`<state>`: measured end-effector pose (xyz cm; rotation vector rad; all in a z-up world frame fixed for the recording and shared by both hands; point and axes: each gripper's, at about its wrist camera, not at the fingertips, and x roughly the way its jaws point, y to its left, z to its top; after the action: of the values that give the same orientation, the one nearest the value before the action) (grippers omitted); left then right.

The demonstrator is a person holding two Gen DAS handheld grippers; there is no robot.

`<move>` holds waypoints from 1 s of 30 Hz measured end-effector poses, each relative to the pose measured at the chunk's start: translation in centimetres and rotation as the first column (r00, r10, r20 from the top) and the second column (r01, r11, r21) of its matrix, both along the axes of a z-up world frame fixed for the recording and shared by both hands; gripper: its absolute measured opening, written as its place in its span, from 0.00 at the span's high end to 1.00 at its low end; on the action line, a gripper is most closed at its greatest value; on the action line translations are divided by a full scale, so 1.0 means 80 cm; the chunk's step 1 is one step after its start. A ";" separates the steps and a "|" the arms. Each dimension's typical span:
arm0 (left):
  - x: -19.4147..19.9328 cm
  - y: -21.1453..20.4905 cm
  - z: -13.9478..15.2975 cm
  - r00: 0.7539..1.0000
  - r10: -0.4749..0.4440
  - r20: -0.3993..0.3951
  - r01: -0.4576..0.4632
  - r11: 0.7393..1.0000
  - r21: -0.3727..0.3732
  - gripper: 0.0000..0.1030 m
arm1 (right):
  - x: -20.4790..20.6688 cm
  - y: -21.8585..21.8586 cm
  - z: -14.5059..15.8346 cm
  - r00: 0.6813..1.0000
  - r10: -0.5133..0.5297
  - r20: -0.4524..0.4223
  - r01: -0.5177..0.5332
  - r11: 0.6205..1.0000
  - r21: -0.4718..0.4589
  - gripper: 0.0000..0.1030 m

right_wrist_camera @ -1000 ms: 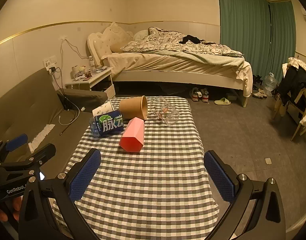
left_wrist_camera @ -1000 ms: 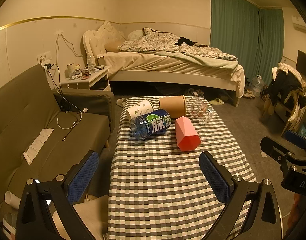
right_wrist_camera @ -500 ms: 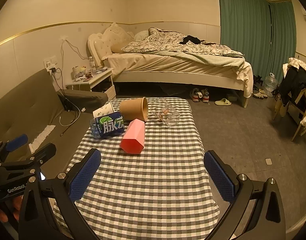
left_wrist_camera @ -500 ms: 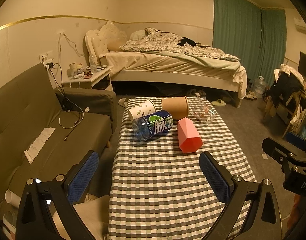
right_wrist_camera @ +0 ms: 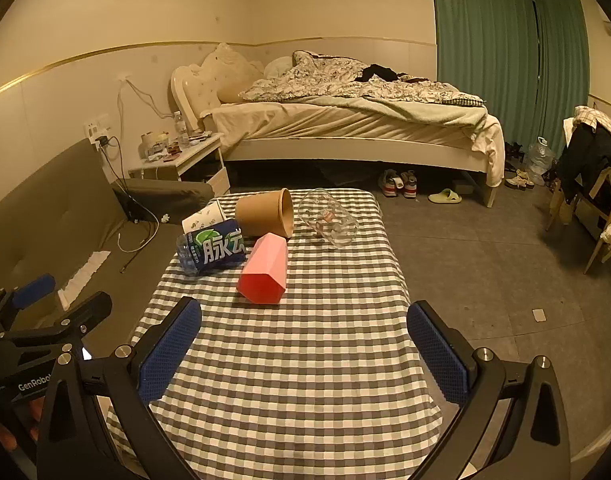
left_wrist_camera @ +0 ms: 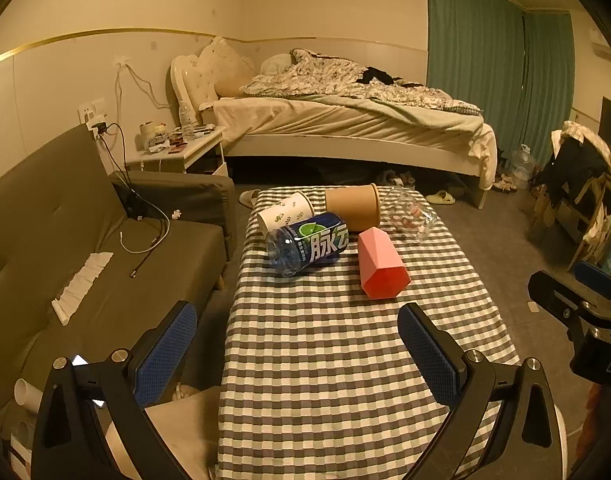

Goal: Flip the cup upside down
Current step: 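Move the right tool toward the clear glass cup lying on its side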

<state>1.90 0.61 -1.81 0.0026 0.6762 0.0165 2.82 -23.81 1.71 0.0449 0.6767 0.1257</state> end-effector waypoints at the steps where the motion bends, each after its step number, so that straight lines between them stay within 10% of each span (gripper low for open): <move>1: 0.002 0.000 0.001 1.000 0.002 -0.002 -0.002 1.000 -0.002 0.00 | 0.001 -0.001 -0.001 1.000 0.001 -0.001 -0.001 1.000 -0.001 0.00; 18: 0.097 -0.009 0.007 0.998 0.052 -0.020 -0.053 0.999 -0.006 0.00 | 0.083 -0.014 0.019 0.999 0.051 0.021 -0.049 0.997 -0.061 0.00; 30: 0.214 -0.012 -0.073 0.983 0.132 -0.128 -0.130 0.991 0.022 0.00 | 0.280 -0.023 -0.056 0.985 0.143 -0.096 -0.153 0.983 -0.105 0.00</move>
<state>19.00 -0.37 -7.64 -0.0277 0.8048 0.1489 25.22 -25.61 -2.75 -0.1087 0.7737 0.2300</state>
